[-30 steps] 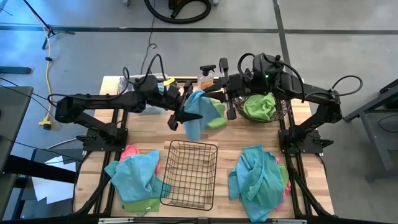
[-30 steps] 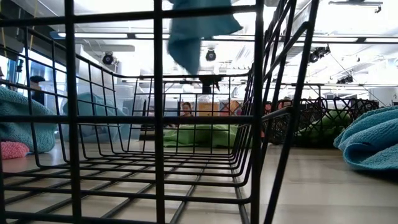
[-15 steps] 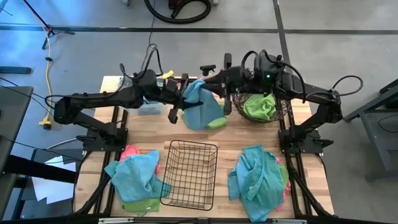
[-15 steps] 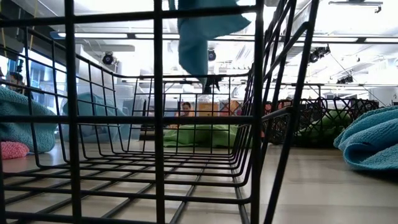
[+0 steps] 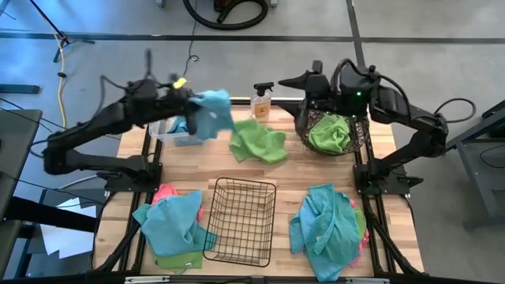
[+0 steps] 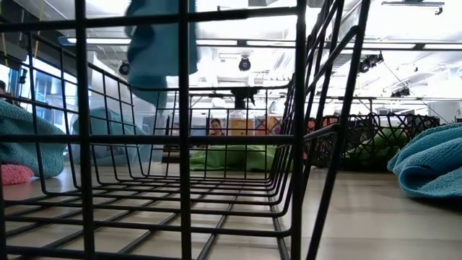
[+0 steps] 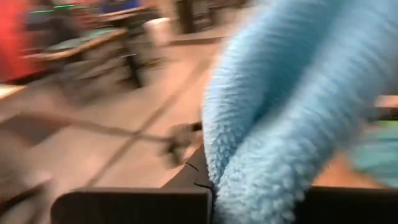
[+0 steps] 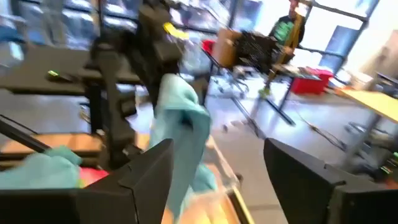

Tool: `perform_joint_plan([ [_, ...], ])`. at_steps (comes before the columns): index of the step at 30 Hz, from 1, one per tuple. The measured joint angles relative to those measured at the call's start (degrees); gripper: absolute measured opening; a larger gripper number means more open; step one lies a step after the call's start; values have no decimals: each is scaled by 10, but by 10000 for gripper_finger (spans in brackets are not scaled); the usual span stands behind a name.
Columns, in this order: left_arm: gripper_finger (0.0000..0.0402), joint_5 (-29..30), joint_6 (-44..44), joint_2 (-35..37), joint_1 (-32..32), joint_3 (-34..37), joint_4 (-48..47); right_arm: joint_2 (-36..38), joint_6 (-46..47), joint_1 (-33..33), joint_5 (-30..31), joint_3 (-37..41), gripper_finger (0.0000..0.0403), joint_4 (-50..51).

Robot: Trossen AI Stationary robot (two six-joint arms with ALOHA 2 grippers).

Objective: Sort microfiber towel by color & place in baskets

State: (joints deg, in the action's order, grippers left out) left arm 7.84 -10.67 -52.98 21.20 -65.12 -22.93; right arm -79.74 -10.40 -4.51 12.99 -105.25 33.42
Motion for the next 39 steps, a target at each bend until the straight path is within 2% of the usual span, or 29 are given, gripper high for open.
perform_joint_plan([
  [2, 1, 82, -1, 29, 12, 4, -9, 4, 1, 0, 18, 0, 248, 16],
  [6, 0, 284, 0, 84, 38, 30, 12, 5, 4, 0, 35, 0, 248, 30],
  [7, 0, 317, 0, 96, 43, 41, 20, 5, 3, 0, 35, 0, 248, 32],
  [9, 0, 349, 4, 116, 53, 62, 27, 6, 4, 0, 36, 0, 248, 34],
  [12, 0, 368, 34, 124, 66, 100, 28, 6, 2, 0, 36, 0, 248, 36],
  [18, 0, 412, 152, 88, 94, 189, 48, 6, 0, 0, 48, 0, 248, 39],
  [22, 0, 412, 241, 50, 118, 224, 57, 6, 0, 0, 48, 0, 248, 48],
  [27, 0, 380, 372, 0, 150, 230, -6, 6, 14, 0, 48, 0, 248, 64],
  [31, 0, 286, 414, -44, 180, 185, -93, 6, 14, 0, 48, 0, 248, 81],
  [39, 0, 101, 388, -179, 273, 39, -382, 6, 28, 0, 48, 0, 248, 108],
])
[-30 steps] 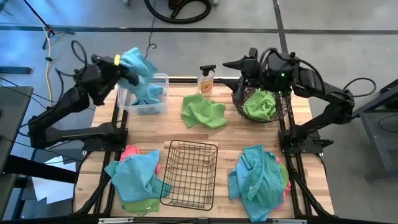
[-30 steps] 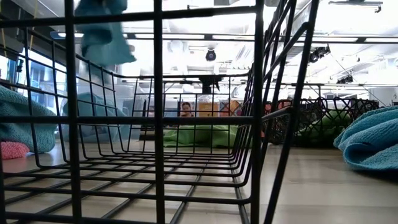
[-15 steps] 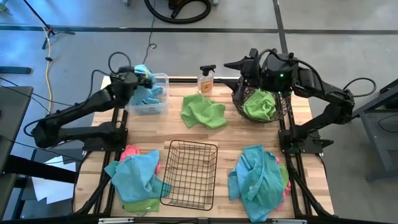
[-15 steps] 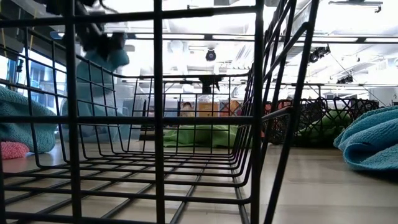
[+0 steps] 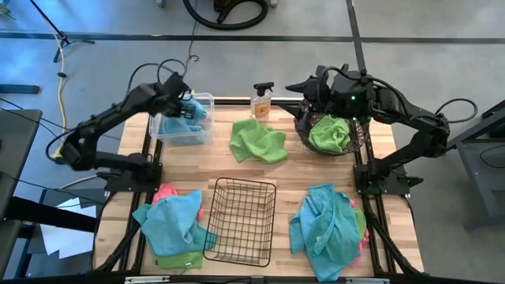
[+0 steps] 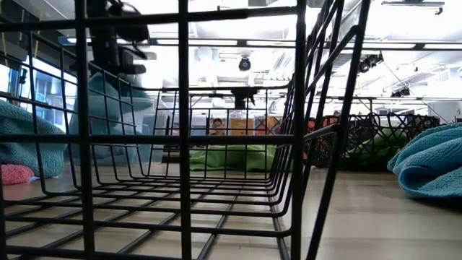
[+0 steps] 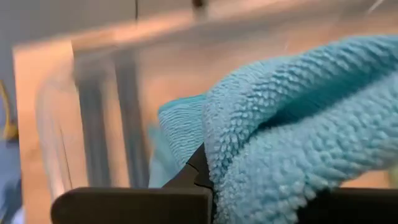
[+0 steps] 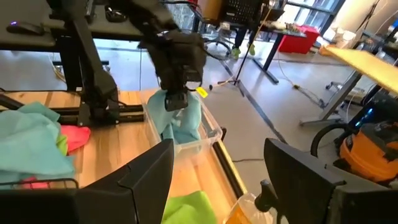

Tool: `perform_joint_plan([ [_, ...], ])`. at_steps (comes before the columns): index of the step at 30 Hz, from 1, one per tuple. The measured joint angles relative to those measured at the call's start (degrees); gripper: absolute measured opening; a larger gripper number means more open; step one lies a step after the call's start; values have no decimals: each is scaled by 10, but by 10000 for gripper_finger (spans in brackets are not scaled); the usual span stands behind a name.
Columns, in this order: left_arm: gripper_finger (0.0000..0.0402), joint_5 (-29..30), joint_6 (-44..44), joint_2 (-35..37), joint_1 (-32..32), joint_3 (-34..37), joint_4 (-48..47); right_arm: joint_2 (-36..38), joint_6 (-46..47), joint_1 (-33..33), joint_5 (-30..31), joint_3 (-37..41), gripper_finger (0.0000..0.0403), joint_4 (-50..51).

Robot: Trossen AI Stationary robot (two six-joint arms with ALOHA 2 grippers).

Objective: Sort microfiber towel by color & place in baskets

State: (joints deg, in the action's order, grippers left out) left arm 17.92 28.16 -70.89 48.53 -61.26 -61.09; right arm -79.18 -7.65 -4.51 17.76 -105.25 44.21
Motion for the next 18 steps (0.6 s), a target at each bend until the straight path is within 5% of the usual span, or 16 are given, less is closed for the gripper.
perform_joint_plan([
  [4, 0, -45, -12, -68, 23, -31, -66, 0, 2, 0, 0, 0, 248, 12],
  [18, 0, -118, 64, -222, 34, -56, -57, 0, 92, -7, 2, 0, 248, 50],
])
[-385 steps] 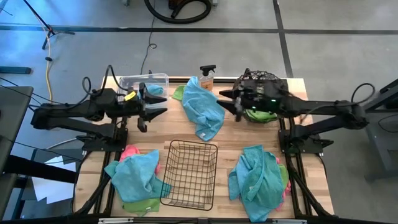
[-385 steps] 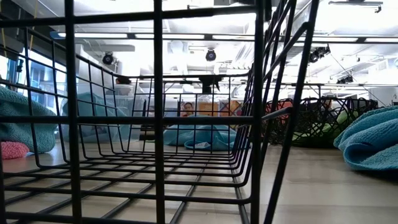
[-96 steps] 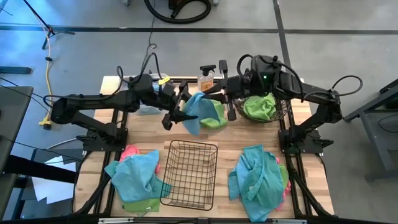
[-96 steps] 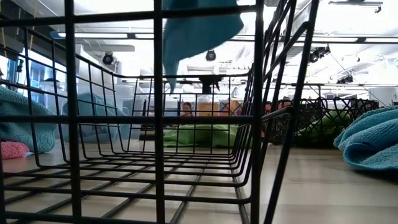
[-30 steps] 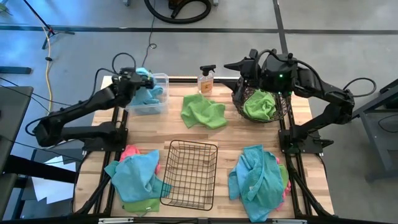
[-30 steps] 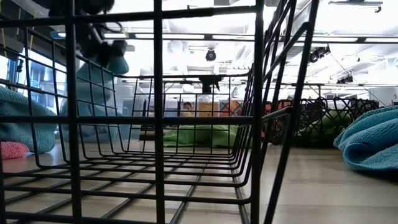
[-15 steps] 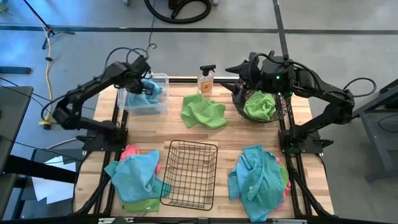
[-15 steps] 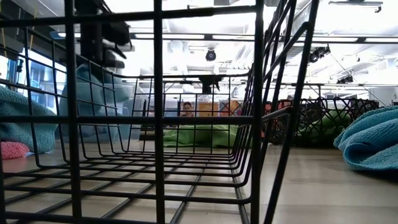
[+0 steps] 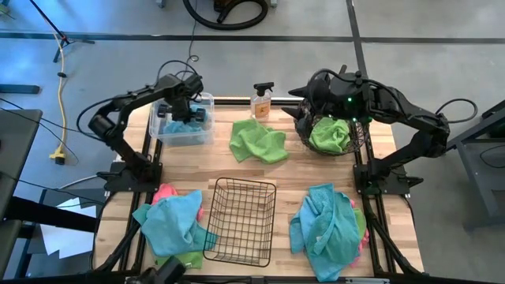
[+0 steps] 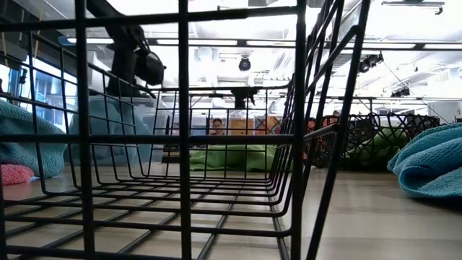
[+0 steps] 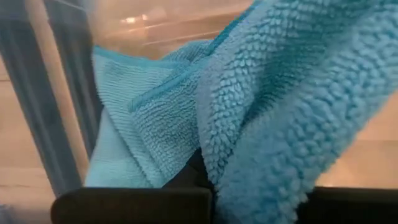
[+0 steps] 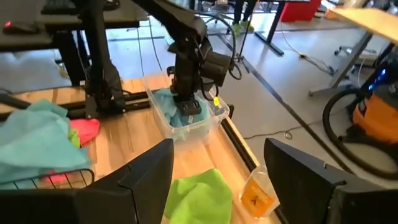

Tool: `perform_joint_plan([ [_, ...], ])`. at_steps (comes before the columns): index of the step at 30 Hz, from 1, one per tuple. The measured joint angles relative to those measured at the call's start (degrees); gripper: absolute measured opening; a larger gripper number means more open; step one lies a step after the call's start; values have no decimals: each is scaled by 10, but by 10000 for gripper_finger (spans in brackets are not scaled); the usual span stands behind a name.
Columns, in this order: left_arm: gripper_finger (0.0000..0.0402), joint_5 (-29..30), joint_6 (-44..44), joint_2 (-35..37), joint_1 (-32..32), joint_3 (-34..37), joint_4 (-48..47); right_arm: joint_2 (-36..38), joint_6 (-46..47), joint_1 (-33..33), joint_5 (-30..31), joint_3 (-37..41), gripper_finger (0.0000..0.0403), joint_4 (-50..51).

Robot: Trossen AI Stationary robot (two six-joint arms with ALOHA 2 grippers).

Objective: Sort microfiber towel by color & place in baskets

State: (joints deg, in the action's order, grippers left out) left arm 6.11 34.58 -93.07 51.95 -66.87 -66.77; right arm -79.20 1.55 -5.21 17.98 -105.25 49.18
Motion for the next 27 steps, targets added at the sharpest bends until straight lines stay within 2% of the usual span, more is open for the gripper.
perform_joint_plan([
  [6, 9, 0, -2, -37, -3, 0, 27, 0, 16, -4, 0, 0, 248, 14],
  [12, 36, -2, -1, -49, -4, 0, 70, 0, 36, -4, 0, 0, 248, 14],
  [19, 104, -20, -4, -41, 0, 0, 71, 0, 36, -4, 1, 0, 248, 1],
  [22, 139, -40, -20, -24, 4, 0, 70, 0, 36, -4, 1, 0, 248, -6],
  [27, 187, -36, -21, 19, 19, 0, 70, 0, 36, -4, 1, 0, 248, -7],
])
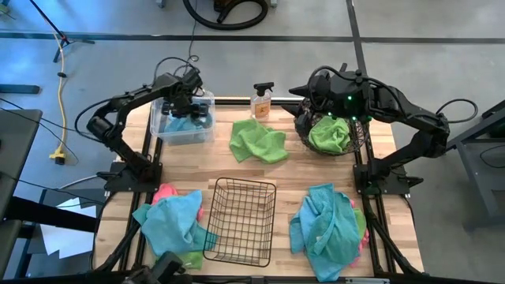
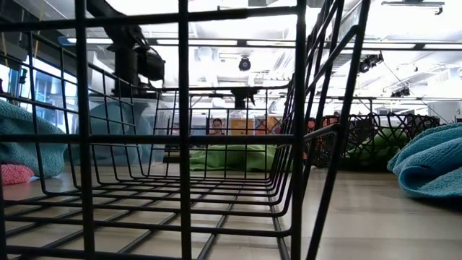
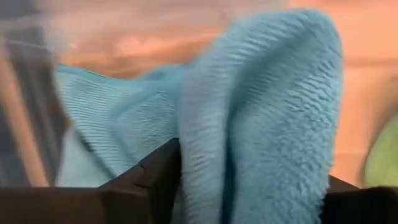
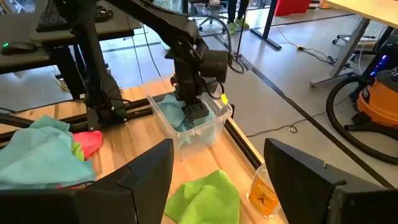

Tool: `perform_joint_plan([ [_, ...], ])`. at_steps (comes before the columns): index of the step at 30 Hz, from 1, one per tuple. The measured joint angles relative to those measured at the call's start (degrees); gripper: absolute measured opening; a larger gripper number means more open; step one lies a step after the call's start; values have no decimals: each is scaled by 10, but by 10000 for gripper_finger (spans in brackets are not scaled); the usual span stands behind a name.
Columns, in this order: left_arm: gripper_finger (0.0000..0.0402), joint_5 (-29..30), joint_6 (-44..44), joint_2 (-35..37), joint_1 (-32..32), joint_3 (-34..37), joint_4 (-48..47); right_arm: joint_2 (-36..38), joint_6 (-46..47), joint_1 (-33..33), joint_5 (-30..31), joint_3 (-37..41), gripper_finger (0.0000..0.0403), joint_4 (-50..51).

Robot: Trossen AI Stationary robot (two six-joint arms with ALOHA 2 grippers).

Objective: Sort microfiber towel by color & place in baskets

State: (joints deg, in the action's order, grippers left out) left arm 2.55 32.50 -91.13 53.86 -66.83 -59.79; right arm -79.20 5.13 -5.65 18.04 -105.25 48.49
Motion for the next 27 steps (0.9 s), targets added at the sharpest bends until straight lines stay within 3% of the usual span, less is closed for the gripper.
perform_joint_plan([
  [13, 210, 11, 18, 131, 0, 0, 1, 0, -10, 0, 0, 0, 248, -3],
  [22, 209, 80, 97, 168, -72, 8, 3, 0, -11, -12, 0, 0, 248, -3],
  [27, 209, 86, 131, 168, -122, 66, 17, 0, -10, -15, 0, 0, 248, -3],
])
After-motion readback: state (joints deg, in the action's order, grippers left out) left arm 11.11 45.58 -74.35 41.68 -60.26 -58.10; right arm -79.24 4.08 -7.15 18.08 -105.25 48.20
